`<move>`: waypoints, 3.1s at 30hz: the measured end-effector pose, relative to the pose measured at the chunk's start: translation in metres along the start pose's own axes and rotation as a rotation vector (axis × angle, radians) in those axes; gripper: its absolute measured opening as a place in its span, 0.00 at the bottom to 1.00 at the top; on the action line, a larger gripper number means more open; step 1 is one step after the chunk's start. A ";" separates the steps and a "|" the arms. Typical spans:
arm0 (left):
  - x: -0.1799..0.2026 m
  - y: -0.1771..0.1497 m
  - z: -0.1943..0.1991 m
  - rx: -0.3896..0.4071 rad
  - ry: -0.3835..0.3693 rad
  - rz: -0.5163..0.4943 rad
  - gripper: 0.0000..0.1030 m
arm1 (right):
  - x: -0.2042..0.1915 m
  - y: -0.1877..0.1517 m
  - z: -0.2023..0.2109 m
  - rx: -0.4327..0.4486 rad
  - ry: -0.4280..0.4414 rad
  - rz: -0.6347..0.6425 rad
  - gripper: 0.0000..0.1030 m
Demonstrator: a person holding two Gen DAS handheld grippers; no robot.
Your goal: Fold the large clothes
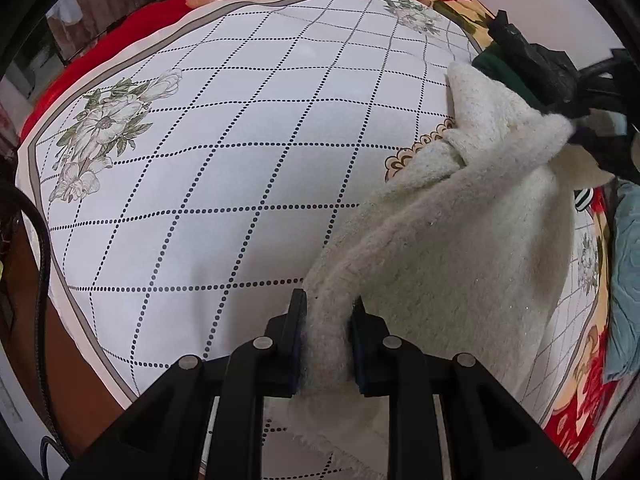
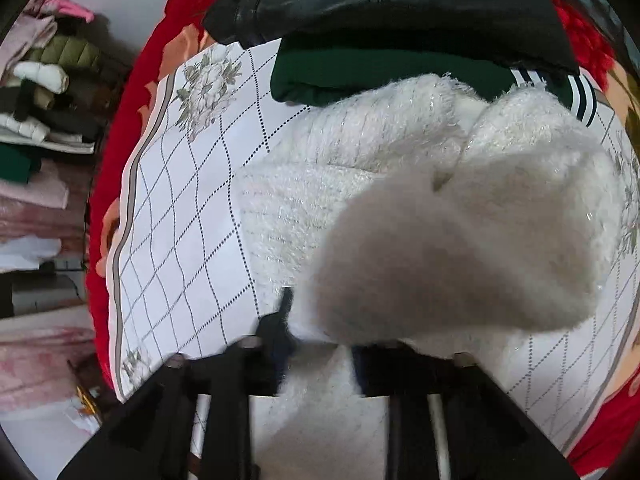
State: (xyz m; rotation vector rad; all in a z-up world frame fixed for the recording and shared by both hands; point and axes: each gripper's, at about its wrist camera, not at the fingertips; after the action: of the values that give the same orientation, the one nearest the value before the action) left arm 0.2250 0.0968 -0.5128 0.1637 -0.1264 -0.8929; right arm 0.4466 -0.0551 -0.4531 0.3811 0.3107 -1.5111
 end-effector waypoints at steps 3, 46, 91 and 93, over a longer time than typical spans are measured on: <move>-0.003 -0.003 0.005 0.004 -0.006 0.002 0.16 | -0.019 0.000 -0.009 0.013 -0.030 0.038 0.14; -0.013 0.006 0.005 0.032 0.272 0.023 0.80 | 0.245 -0.074 0.023 0.122 0.433 -0.445 0.34; -0.037 0.000 -0.018 -0.069 0.111 0.219 0.80 | 0.096 0.046 0.032 -0.067 0.056 0.391 0.04; -0.042 0.003 -0.024 -0.088 0.047 0.284 0.80 | 0.098 0.048 0.020 -0.087 0.039 0.371 0.04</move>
State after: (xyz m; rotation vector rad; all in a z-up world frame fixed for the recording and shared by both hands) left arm 0.2059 0.1336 -0.5371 0.0819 -0.0643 -0.6093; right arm 0.4975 -0.1511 -0.4751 0.3760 0.3160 -1.1249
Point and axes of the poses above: each gripper's, at about its wrist camera, not at the fingertips, and z roughly against the way its jaws point, x to its right, y to its top, and after that the axes turned 9 degrees about y, right-handed
